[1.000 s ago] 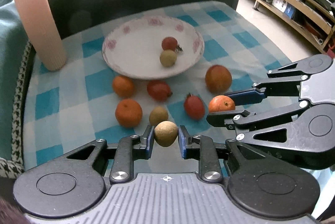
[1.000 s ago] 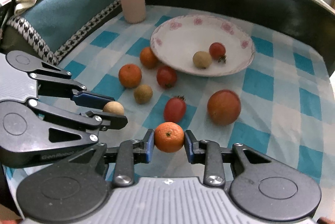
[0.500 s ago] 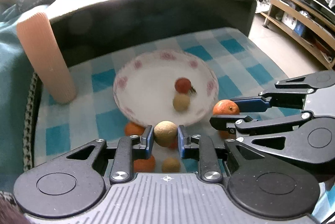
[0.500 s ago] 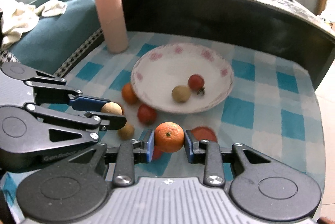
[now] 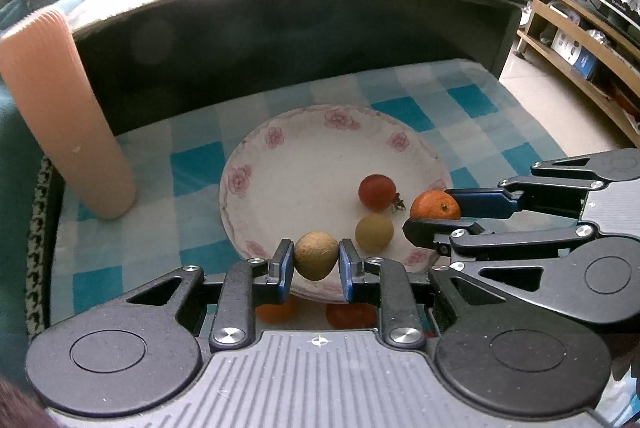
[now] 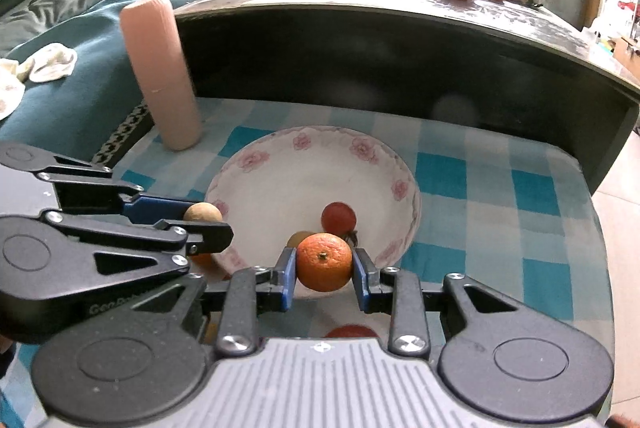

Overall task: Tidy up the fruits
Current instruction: 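Carry both fruits over the plate and open the left gripper to drop the brown fruit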

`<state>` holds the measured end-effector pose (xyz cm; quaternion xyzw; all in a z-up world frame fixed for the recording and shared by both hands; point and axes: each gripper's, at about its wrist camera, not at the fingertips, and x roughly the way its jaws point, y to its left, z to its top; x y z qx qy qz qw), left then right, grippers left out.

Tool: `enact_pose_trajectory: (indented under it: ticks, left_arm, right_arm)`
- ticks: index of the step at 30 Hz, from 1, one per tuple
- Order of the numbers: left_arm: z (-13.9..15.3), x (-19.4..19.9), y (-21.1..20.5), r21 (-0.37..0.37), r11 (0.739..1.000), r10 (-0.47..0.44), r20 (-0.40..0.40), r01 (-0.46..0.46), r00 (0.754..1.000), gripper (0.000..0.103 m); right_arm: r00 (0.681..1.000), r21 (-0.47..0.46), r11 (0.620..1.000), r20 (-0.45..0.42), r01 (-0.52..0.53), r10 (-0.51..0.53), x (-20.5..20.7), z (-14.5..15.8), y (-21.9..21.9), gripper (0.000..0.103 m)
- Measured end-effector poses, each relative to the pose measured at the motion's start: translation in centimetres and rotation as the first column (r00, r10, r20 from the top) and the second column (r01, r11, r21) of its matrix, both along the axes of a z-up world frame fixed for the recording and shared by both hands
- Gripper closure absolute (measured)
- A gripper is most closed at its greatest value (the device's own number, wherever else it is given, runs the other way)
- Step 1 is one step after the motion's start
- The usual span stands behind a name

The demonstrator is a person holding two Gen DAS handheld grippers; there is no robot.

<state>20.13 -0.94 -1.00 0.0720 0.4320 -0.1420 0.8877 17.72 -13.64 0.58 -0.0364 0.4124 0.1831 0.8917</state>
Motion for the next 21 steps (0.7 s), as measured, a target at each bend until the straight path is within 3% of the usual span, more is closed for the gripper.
enact_pose_trajectory:
  ticks: [21]
  left_arm:
    - [-1.8,1.3,0.3,-0.004,1.0,0.019,-0.025,-0.02,0.999,0.073]
  right_arm:
    - [0.999,-0.043,0.999,-0.021,-0.028,0.027,2.1,-2.6,0.5,0.057]
